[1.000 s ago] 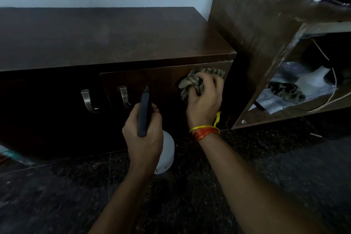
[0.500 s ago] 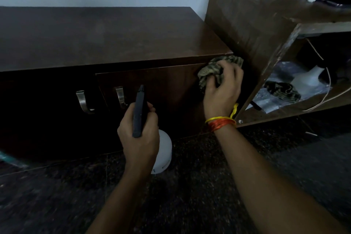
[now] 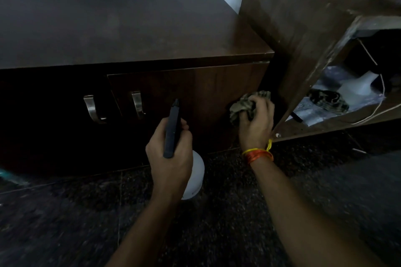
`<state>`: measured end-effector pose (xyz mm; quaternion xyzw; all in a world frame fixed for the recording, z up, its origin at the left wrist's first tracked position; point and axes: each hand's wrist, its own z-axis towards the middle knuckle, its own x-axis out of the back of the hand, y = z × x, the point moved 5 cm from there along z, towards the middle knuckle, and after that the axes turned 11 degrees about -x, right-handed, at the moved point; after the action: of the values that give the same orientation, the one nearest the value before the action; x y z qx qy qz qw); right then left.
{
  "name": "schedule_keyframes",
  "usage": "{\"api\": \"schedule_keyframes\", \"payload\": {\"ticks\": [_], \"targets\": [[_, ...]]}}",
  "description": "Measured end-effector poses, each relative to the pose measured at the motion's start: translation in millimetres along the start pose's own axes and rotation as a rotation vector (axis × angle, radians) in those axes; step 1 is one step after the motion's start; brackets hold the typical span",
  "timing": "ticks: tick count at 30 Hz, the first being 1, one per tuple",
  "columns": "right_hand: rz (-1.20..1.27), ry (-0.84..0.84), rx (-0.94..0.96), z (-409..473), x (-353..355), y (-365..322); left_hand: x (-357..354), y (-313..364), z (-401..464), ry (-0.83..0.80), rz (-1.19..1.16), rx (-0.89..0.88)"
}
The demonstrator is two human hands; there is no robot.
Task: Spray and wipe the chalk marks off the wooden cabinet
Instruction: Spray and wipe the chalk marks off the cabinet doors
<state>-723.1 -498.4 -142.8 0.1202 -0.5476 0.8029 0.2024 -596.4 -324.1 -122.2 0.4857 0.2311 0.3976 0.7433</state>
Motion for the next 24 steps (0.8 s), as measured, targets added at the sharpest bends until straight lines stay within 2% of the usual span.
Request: {"api": "schedule_keyframes", "payload": {"ticks": [8,12,17,24], "targets": [[0.073,0.132,0.091,14,9,-24,-6,-11,-1,-0.029,0.011,-0.004],[0.007,0.091,0.078,2,-4,6,-8,-22,-4,-0.051,-0.004,-0.009],[-0.094,-0.092,-0.010,-21,-31,69,-6,-32,-7,-0.061,0.005,-0.002],[-0.031,0.038,-0.018,-18,-29,59,-7,-41,-4,-0.059,-0.005,0.007]]}}
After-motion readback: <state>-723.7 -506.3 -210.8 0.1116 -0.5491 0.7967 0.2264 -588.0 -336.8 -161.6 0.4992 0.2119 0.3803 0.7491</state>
